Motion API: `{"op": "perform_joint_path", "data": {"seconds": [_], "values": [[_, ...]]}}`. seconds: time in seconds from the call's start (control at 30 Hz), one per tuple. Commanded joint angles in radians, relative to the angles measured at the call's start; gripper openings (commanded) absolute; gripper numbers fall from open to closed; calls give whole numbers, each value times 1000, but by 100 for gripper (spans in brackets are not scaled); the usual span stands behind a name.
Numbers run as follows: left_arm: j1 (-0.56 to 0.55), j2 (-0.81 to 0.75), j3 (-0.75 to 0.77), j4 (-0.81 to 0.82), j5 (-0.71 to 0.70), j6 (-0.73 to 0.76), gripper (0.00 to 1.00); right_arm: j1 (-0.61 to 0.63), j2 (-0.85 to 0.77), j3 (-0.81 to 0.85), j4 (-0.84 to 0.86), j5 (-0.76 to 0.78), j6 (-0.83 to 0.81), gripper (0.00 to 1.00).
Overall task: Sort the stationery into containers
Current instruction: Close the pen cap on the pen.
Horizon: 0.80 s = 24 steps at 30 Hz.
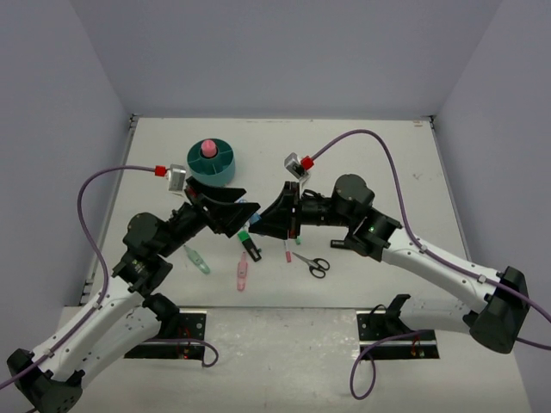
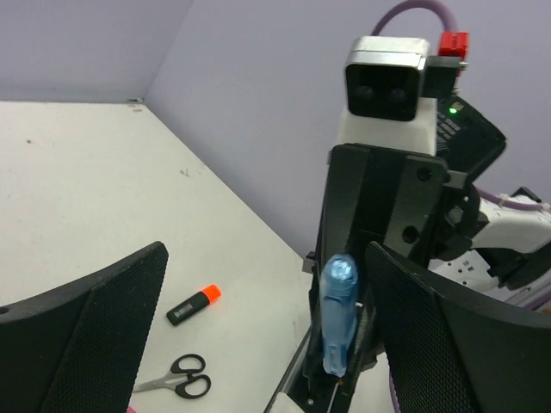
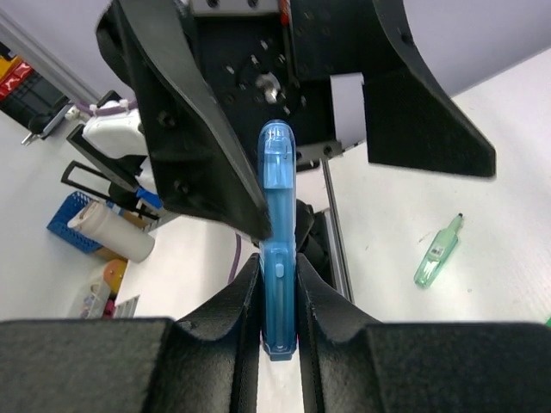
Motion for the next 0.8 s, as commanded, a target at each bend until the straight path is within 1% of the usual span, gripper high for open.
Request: {"op": "perform_joint_path", "data": {"seconds": [0.0,0.07,0.1,0.2,0.23,0.3,0.43,0.47,0.5,0.57,0.63,0.7,0.77], "values": [[1,5,56,0,118,61,93,7,-68,-39,46,-2,-21,0],[2,23,55,48,187,41,86,7,-96,-45,36,3,-22,0],[1,34,54,59,200,23,79,7,-115,-47,29,6,-23,0],[2,49,43,138,272,-6,70,7,-143,-44,-3,16,-35,0],[1,53,43,157,289,-17,65,7,-149,-39,-21,19,-39,0],[1,60,40,193,308,-32,60,6,-152,-35,-43,19,-47,0],[2,71,45,212,334,-38,35,7,-158,-36,-64,13,-55,0],[1,72,45,213,334,-37,31,6,-158,-40,-62,9,-56,0],[1,76,46,214,337,-38,28,6,-159,-41,-62,4,-57,0],[1,88,46,221,355,-41,17,7,-161,-42,-63,0,-57,0],[1,105,45,227,364,-46,11,6,-164,-40,-64,-7,-57,0],[2,115,46,228,370,-47,1,7,-168,-37,-64,-14,-58,0],[1,126,42,227,372,-52,0,7,-173,-32,-62,-26,-66,0]]}}
